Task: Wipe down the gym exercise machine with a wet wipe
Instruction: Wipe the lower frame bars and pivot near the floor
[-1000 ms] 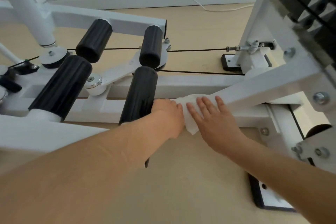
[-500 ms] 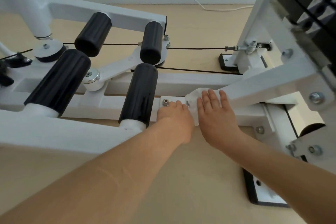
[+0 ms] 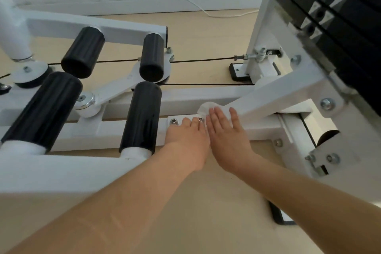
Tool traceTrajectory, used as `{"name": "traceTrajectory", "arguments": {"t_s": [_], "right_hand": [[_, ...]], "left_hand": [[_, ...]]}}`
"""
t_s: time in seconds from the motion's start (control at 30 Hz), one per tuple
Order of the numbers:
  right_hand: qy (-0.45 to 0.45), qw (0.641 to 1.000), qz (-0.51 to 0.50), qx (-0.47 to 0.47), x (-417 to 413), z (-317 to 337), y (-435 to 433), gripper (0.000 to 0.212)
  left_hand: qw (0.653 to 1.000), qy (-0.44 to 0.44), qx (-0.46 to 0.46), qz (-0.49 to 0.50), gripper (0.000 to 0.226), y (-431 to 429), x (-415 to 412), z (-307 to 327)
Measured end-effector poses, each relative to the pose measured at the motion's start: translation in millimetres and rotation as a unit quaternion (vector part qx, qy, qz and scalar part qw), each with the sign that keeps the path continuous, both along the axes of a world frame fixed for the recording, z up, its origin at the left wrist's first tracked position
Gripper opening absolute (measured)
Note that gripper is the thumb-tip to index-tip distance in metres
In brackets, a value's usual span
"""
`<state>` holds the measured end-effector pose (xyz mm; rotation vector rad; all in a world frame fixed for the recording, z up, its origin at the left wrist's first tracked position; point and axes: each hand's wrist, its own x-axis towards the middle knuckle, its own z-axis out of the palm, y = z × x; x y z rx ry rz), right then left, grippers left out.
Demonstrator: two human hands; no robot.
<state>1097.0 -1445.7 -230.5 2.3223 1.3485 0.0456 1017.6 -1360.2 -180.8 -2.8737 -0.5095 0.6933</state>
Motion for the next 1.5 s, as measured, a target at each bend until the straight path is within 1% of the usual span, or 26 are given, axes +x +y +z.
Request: {"name": "traceTrajectory", "arguments": {"t_s": [0.07, 0.17, 0.23, 0.27, 0.33, 0.4, 0.43, 0.47, 0.53, 0.63, 0.7, 0.8, 0.87, 0.93, 1.0, 1.03, 1.1, 1.17, 1.2, 1.27, 1.33, 1.37, 1.4, 1.43, 1.5], "right_hand": [[-0.026, 0.998, -0.054, 0.008, 12, 16, -13, 0.07], [-0.043, 0.981, -0.184, 0.034, 34, 52, -41, 0.074], [-0.043, 0.973, -0.217, 0.057, 41, 63, -48, 0.075], [-0.033, 0.976, -0.206, 0.066, 40, 61, -46, 0.075], [-0.006, 0.99, -0.134, 0.054, 27, 45, -35, 0.074], [0.012, 0.998, -0.055, 0.032, 14, 24, -24, 0.072], [0.021, 0.999, -0.033, 0.021, 12, 21, -20, 0.071], [0.024, 0.999, -0.031, 0.017, 13, 22, -19, 0.071], [0.012, 0.996, -0.083, 0.035, 21, 36, -30, 0.073], [-0.03, 0.981, -0.179, 0.068, 38, 66, -63, 0.077], [-0.055, 0.975, -0.207, 0.062, 48, 83, -77, 0.08], [-0.045, 0.968, -0.231, 0.082, 59, 94, -78, 0.087], [-0.043, 0.974, -0.207, 0.081, 56, 93, -77, 0.085], [-0.033, 0.984, -0.164, 0.057, 47, 87, -72, 0.078], [-0.01, 0.992, -0.123, 0.039, 39, 82, -64, 0.073], [0.003, 0.993, -0.112, 0.035, 38, 80, -59, 0.073], [0.019, 0.994, -0.098, 0.033, 38, 79, -54, 0.075], [0.025, 0.995, -0.098, 0.026, 39, 81, -56, 0.075], [0.029, 0.994, -0.103, 0.024, 40, 81, -60, 0.076], [0.03, 0.991, -0.122, 0.034, 42, 85, -69, 0.078], [-0.003, 0.989, -0.122, 0.08, 45, 81, -75, 0.085], [-0.041, 0.987, -0.117, 0.106, 47, 78, -77, 0.091], [-0.053, 0.984, -0.134, 0.105, 48, 74, -77, 0.095], [-0.063, 0.982, -0.141, 0.109, 51, 69, -77, 0.096], [-0.085, 0.981, -0.145, 0.1, 53, 61, -79, 0.098]], "left_hand": [[0.999, 0.047, 0.014, 0.011, 0.074, 11, -2, -3], [0.996, 0.09, 0.012, 0.02, 0.07, 20, -4, -8], [0.996, 0.085, -0.007, 0.027, 0.063, 18, 1, -7], [0.996, 0.078, -0.016, 0.024, 0.057, 16, 3, -4], [0.997, 0.053, -0.041, 0.031, 0.048, 14, 3, -1], [0.994, -0.001, -0.089, 0.058, 0.051, 9, 5, -4], [0.99, -0.036, -0.118, 0.067, 0.055, 3, 6, -5], [0.984, -0.073, -0.145, 0.069, 0.058, -3, 8, -3], [0.971, -0.136, -0.19, 0.054, 0.069, -19, 13, 4], [0.959, -0.168, -0.228, 0.0, 0.081, -38, 20, 14], [0.965, -0.151, -0.207, -0.057, 0.083, -42, 29, 25], [0.974, -0.13, -0.153, -0.109, 0.074, -34, 37, 51], [0.979, -0.092, -0.129, -0.127, 0.063, -26, 32, 68], [0.983, -0.022, -0.096, -0.156, 0.055, -15, 16, 76], [0.98, 0.029, -0.075, -0.182, 0.054, -6, -2, 73], [0.979, 0.034, -0.081, -0.183, 0.057, -3, -8, 69], [0.98, 0.001, -0.125, -0.153, 0.063, -3, -12, 58], [0.976, -0.069, -0.173, -0.115, 0.072, -8, 1, 43], [0.97, -0.108, -0.195, -0.095, 0.078, -13, 12, 33], [0.946, -0.193, -0.256, -0.056, 0.084, -28, 35, 19], [0.913, -0.283, -0.285, -0.072, 0.082, -46, 59, 14], [0.897, -0.328, -0.28, -0.096, 0.081, -52, 71, 11], [0.884, -0.36, -0.273, -0.119, 0.081, -56, 81, 6], [0.877, -0.371, -0.272, -0.135, 0.081, -56, 91, 1], [0.875, -0.361, -0.277, -0.163, 0.081, -52, 109, -13]]}}
